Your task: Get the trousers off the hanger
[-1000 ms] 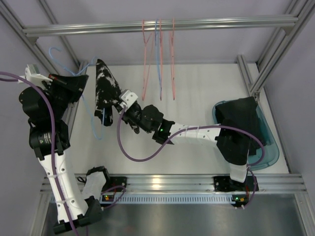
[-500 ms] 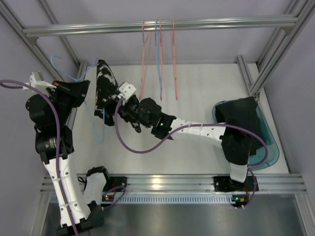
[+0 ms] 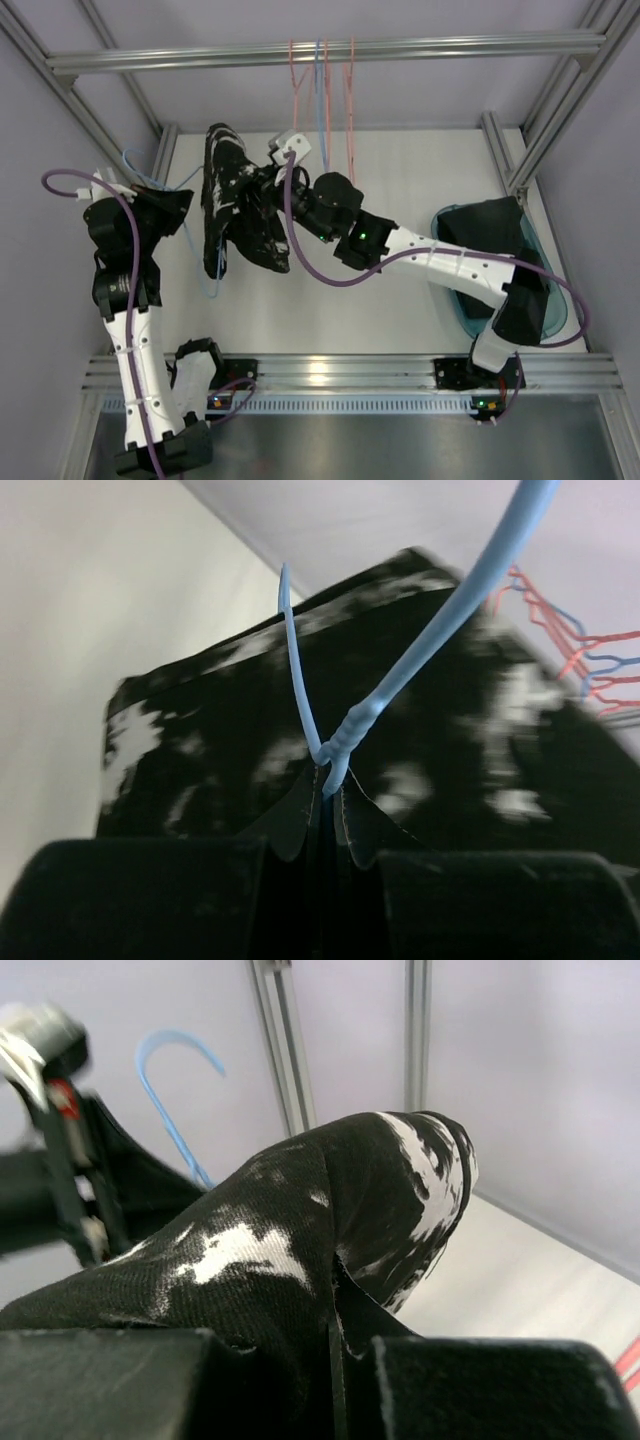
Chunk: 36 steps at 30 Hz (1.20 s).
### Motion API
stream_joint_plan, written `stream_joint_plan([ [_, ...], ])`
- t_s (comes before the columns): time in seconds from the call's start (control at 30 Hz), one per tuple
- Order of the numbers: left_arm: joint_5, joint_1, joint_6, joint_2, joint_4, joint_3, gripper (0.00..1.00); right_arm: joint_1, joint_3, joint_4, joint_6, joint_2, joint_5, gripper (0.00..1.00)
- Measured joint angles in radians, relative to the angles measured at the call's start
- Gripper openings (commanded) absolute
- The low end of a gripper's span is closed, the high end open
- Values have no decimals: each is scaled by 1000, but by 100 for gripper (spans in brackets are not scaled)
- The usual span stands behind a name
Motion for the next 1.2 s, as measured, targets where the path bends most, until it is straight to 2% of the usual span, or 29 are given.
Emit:
stream_joint_plan([
  [0.53,-117,0,45,-50,-17,-206,0,-4,70,-59,98,-186,-20,0],
  [0.67,-129,0,59,-51,-18,-227,0,-11,-18,-72,116,-301,-90,0],
  [0.9,-145,0,107,-51,-19,-230,0,-13,-195,-113,98,-544,-312,0],
  [1.1,-147,0,153,-51,-19,-230,0,-12,-275,-205,9,-735,-349,0],
  [1.2,-147,0,172,-51,-18,-232,0,-51,-293,-253,-19,-822,-363,0],
])
